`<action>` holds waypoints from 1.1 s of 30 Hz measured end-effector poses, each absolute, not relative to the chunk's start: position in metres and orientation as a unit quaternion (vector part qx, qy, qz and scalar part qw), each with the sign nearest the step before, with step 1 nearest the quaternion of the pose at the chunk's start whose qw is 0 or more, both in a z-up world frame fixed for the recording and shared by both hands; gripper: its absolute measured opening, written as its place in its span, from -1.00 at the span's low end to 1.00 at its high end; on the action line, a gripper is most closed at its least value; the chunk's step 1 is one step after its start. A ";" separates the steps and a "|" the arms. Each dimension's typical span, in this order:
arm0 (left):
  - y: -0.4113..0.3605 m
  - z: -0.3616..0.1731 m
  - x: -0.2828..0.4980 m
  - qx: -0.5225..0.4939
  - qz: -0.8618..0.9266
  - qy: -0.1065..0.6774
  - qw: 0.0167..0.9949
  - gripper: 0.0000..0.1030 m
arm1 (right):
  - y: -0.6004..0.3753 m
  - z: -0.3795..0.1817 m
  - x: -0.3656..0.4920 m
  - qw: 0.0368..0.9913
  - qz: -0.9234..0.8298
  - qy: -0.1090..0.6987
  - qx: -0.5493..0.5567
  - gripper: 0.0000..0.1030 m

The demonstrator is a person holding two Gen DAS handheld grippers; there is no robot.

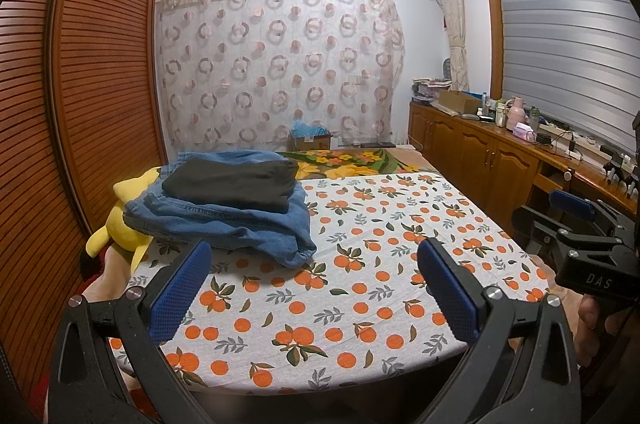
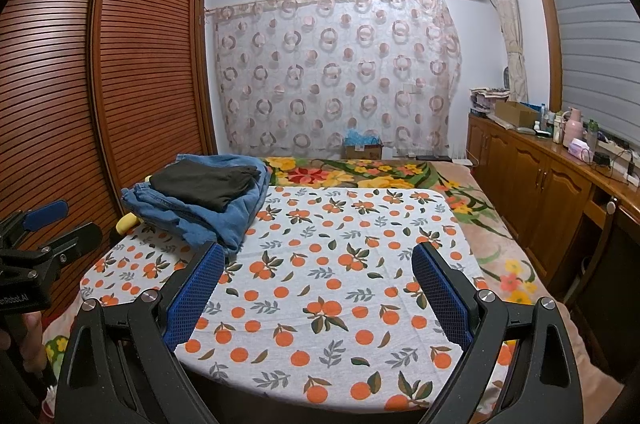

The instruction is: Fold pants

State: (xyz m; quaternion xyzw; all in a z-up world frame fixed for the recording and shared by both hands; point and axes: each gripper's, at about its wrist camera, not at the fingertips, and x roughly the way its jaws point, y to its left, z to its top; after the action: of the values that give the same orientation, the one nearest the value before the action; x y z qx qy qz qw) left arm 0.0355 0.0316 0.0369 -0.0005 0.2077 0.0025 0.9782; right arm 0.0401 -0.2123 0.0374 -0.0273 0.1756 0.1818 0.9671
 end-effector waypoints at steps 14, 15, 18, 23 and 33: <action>0.030 0.039 0.035 0.000 0.002 0.204 0.979 0.99 | -0.214 0.039 0.040 0.967 0.183 0.176 -0.028 0.86; 0.030 0.039 0.035 -0.001 0.002 0.204 0.979 0.99 | -0.214 0.040 0.039 0.967 0.183 0.176 -0.028 0.86; 0.030 0.039 0.035 0.000 0.002 0.203 0.979 0.99 | -0.214 0.039 0.040 0.967 0.183 0.176 -0.028 0.86; 0.029 0.039 0.034 0.000 0.002 0.203 0.979 0.99 | -0.213 0.039 0.040 0.967 0.183 0.176 -0.028 0.86; 0.029 0.038 0.034 0.000 0.002 0.202 0.979 0.99 | -0.214 0.039 0.039 0.967 0.183 0.176 -0.028 0.86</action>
State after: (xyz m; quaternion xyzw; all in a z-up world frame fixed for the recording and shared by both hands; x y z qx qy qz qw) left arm 0.0344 0.0287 0.0380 0.0000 0.2022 0.0019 0.9793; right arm 0.0395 -0.2135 0.0387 -0.0282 0.1758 0.1829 0.9669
